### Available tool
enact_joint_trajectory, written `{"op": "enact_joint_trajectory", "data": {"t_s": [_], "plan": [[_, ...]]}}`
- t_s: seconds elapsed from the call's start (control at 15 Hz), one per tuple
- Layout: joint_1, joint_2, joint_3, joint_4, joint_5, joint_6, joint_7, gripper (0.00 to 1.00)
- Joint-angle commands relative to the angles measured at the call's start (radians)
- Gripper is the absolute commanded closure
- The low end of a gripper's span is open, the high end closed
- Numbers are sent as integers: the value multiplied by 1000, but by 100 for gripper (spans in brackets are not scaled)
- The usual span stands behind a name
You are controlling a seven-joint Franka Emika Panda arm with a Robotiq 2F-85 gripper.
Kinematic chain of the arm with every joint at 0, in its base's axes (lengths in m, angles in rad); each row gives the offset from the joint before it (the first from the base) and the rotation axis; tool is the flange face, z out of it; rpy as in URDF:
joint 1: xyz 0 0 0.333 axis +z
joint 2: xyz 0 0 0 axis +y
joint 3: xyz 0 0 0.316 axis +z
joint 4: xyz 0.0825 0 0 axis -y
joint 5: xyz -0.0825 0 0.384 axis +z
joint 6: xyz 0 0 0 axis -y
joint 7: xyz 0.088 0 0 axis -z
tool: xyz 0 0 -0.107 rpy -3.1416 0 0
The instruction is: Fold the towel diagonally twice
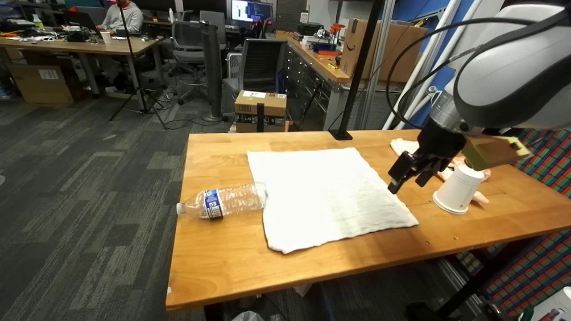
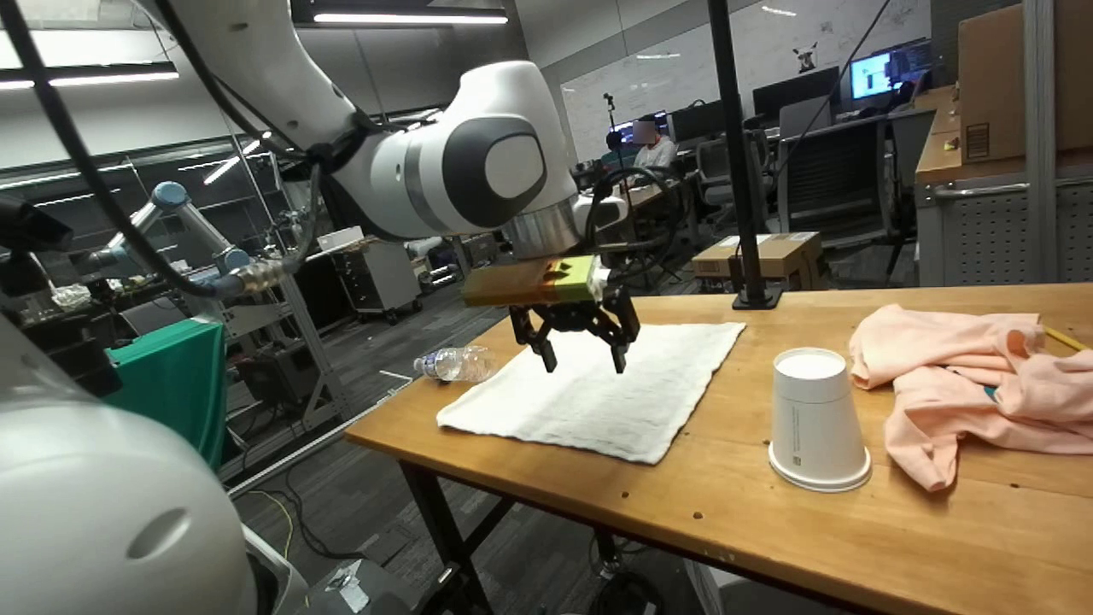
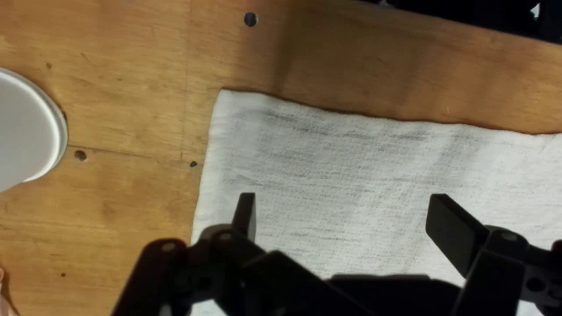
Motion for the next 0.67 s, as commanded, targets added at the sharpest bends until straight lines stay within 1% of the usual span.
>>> {"op": "enact_joint_trajectory", "data": {"t_s": [0.0,0.2,0.33,0.4,0.6], "plan": [[-15,44,34,-43,-19,71,70,0],[-22,78,43,-63,-32,88,97,0],[-36,105,45,-64,-70,105,124,0],[-44,121,46,-56,-96,113,143,0],[-78,159,50,-45,-225,154,231,0]]}}
